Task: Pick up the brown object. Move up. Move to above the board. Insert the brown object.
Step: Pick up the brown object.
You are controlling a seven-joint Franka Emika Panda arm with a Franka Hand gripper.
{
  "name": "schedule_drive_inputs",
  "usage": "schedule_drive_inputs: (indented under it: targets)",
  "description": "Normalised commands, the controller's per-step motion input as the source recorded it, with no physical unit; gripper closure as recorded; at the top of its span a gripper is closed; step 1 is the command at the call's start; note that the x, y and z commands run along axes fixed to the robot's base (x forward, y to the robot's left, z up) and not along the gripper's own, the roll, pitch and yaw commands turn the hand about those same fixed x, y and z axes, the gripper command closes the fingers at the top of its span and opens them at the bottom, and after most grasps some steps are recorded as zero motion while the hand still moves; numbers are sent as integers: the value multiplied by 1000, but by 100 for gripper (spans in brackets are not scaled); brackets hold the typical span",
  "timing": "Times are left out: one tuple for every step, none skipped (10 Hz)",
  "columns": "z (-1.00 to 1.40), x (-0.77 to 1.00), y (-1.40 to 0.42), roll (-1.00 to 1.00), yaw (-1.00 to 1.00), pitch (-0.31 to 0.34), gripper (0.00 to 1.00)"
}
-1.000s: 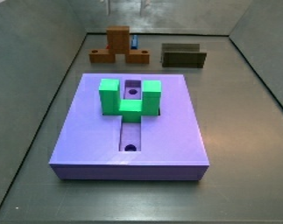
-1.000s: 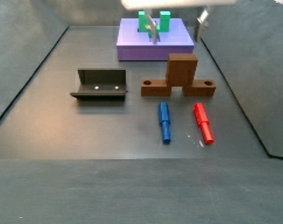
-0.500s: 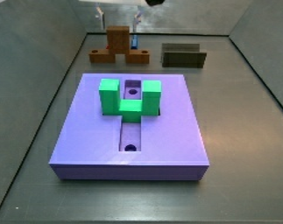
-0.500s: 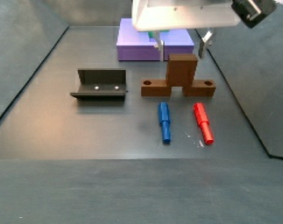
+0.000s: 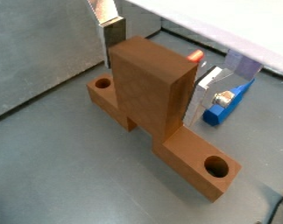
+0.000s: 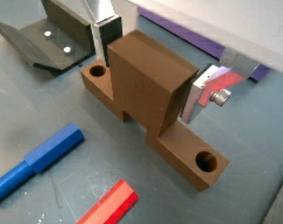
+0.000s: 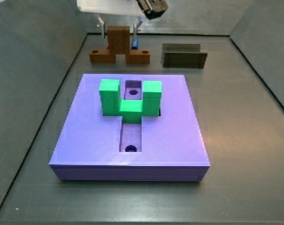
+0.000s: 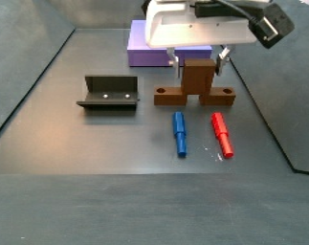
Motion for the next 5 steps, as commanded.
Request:
schedule_drive_inputs:
  targets:
    - [0, 0, 0, 0, 0, 0, 0]
    - [0, 0, 0, 0, 0, 0, 100]
    - [0, 0, 0, 0, 0, 0, 100]
    - [0, 0, 0, 0, 0, 0, 100]
    - [0, 0, 0, 0, 0, 0, 100]
